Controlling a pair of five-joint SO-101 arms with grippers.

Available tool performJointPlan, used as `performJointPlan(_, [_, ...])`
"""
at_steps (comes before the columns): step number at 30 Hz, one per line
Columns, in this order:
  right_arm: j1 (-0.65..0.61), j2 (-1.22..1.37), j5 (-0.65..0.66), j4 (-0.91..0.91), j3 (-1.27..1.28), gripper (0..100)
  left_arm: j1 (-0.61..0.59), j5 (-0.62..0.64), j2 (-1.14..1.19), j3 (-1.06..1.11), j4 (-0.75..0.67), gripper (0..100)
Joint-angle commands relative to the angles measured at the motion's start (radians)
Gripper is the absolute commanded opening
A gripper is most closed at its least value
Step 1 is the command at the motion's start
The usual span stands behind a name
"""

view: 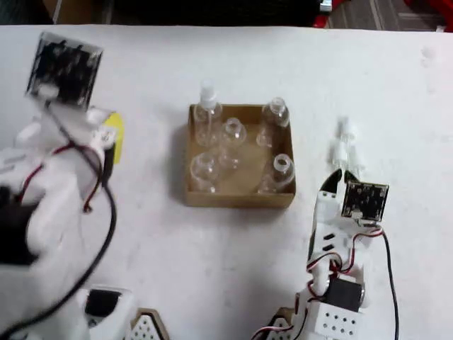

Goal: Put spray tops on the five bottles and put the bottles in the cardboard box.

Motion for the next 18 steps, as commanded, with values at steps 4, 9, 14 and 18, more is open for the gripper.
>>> performJointPlan(4, [0.005,0.001,0.012,-0.01,0.009,2.1,0.015,0.017,-0.318,0.222,-0.258,2])
performJointPlan(9, [0.004,0.001,0.012,-0.01,0.009,2.1,0.015,0.109,-0.476,0.457,-0.422,2])
performJointPlan(14, [0.004,0.001,0.012,-0.01,0.009,2.1,0.018,0.393,-0.588,0.608,-0.56,2])
performJointPlan(18, [0.004,0.001,0.012,-0.01,0.009,2.1,0.094,0.391,-0.608,0.68,-0.657,2])
